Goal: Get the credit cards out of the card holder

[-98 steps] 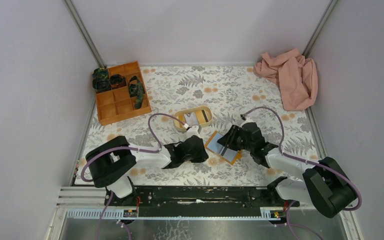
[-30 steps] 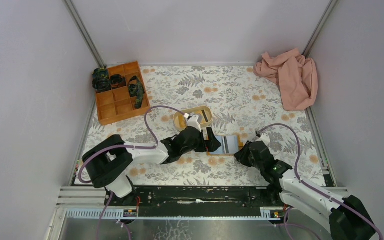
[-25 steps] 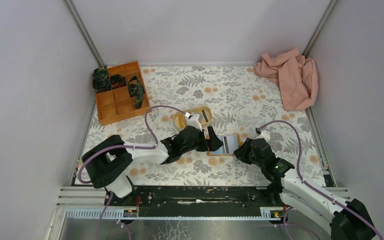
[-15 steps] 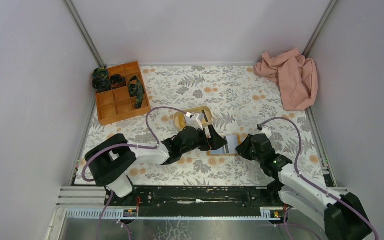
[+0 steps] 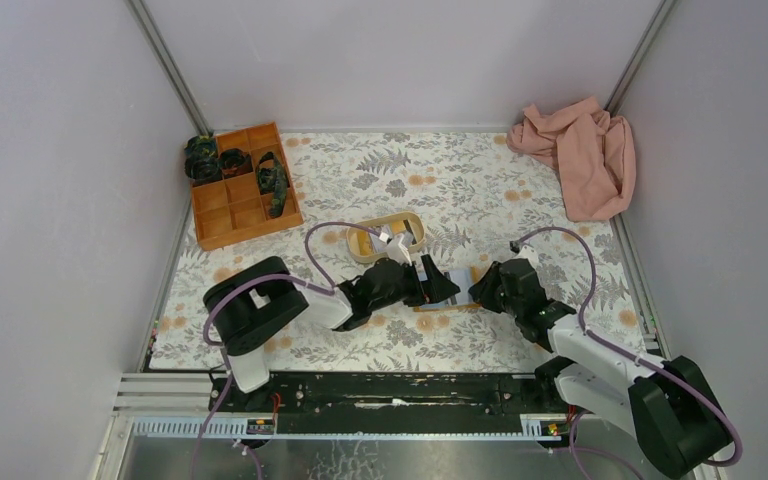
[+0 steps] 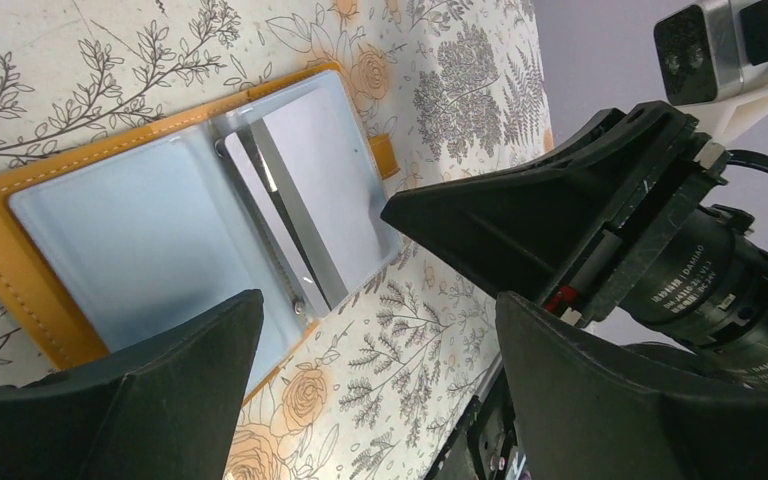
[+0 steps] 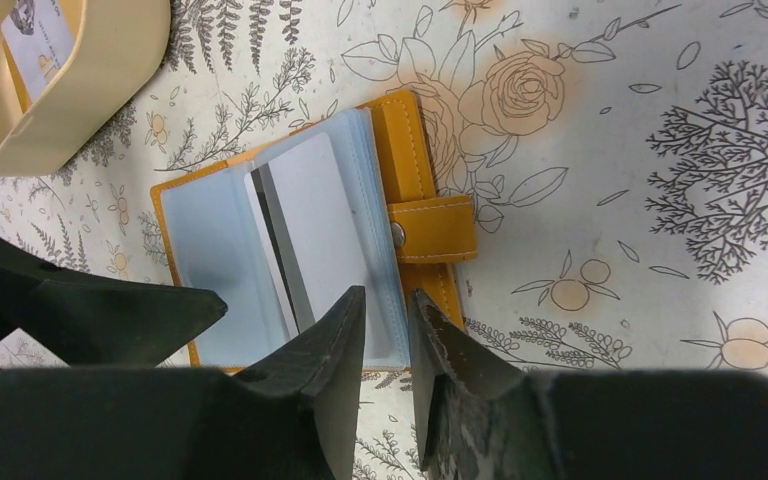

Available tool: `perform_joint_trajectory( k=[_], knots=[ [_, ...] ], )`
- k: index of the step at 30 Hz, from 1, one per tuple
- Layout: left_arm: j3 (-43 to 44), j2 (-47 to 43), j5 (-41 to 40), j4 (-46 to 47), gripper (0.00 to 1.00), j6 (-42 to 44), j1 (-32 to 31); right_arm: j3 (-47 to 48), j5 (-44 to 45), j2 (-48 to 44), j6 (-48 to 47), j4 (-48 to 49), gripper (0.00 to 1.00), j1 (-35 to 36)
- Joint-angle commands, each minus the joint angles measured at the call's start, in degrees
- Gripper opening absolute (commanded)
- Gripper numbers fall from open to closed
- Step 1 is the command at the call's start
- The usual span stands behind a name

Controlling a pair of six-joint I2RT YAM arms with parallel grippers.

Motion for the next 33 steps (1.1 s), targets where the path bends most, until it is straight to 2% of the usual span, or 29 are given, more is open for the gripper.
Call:
perform_joint_trajectory(
  k=[1, 5, 13, 24, 33],
  knots=[
    [1.7, 2.3, -2.0, 4.5, 0.91, 0.0, -0.1, 0.2, -1.9, 1.2, -0.7, 4.4, 0.30, -0.4],
    [0.7, 3.3, -3.5, 6.6, 0.79, -0.9, -0.2, -0.1, -2.8, 1.7, -0.8, 5.0, 0.30, -0.4],
    [0.2, 5.8, -4.0, 11.5, 0.65, -2.3, 0.2, -1.3, -4.0, 2.5, -0.4, 5.7, 0.30, -0.4],
    [0.6, 7.2, -4.3, 10.1, 0.64, -2.5, 0.3, -1.4, -4.4, 3.3, -0.7, 6.6, 0.30, -0.5],
    [2.8, 12.0, -1.8, 13.4, 0.65, -4.3, 0.3, -1.4, -5.0, 4.3, -0.7, 7.3, 0.30, -0.5]
  ],
)
